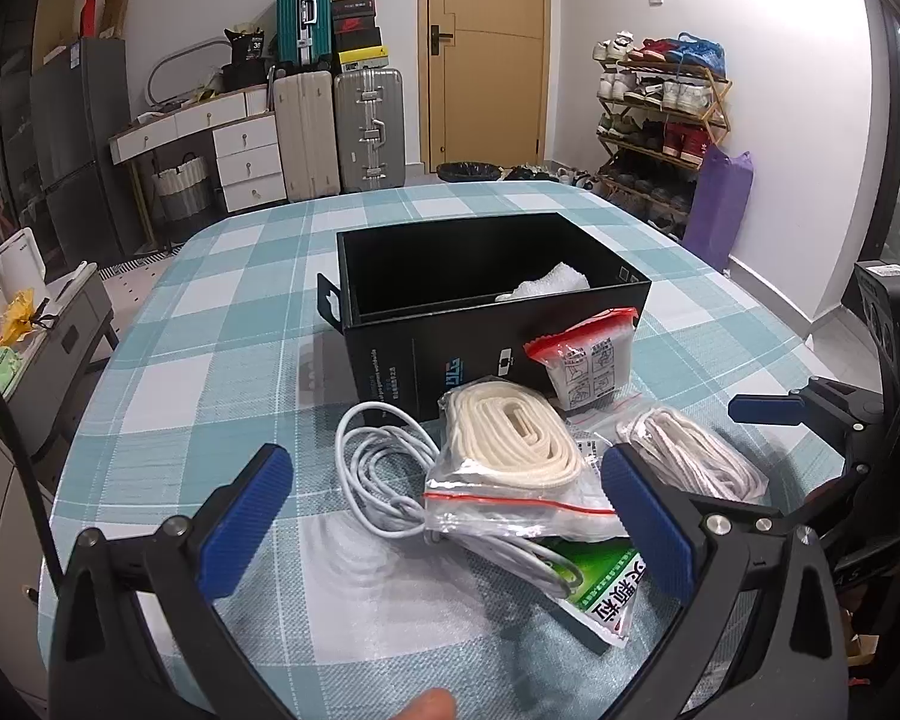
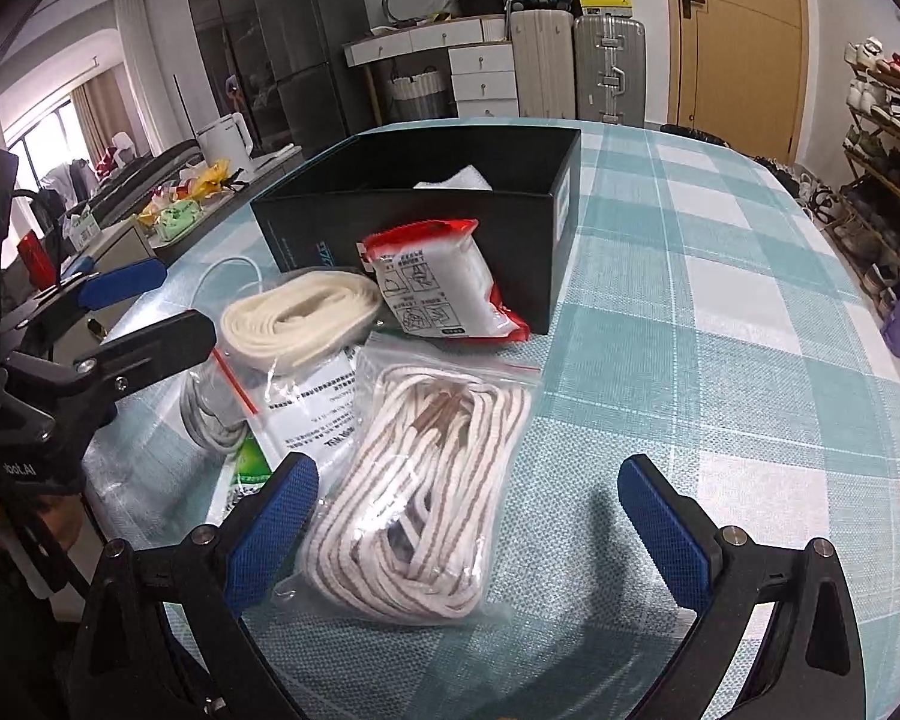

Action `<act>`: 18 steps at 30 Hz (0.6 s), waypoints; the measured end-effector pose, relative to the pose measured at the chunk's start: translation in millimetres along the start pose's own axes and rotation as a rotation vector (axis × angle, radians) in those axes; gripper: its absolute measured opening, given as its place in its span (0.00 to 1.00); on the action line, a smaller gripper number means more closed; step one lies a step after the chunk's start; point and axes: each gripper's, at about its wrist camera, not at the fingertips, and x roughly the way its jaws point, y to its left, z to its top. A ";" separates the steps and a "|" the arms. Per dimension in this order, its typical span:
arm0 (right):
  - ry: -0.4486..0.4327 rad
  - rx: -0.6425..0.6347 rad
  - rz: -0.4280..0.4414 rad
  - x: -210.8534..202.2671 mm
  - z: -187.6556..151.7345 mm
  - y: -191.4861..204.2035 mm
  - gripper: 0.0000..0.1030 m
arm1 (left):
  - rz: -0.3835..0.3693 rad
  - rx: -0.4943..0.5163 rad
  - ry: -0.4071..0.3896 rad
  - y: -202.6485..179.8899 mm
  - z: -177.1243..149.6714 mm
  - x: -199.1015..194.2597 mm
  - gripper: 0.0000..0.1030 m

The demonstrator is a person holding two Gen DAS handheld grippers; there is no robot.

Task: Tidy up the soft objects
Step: 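Move both grippers back toward the bagged rope coils beside the box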

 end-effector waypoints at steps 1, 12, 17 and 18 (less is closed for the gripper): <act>0.001 0.001 0.000 0.2 -0.4 -0.7 0.99 | 0.001 0.001 0.002 -0.6 0.5 1.0 1.00; 0.008 0.000 -0.001 3.5 -1.9 -6.6 0.80 | -0.005 0.065 0.011 -14.2 6.7 13.0 1.00; 0.013 -0.013 0.005 6.4 -2.7 -5.0 0.71 | 0.003 0.130 -0.004 -24.0 9.1 15.2 1.00; 0.011 -0.018 0.008 6.4 -2.8 -4.5 0.68 | 0.005 0.147 -0.006 -27.1 10.3 16.2 1.00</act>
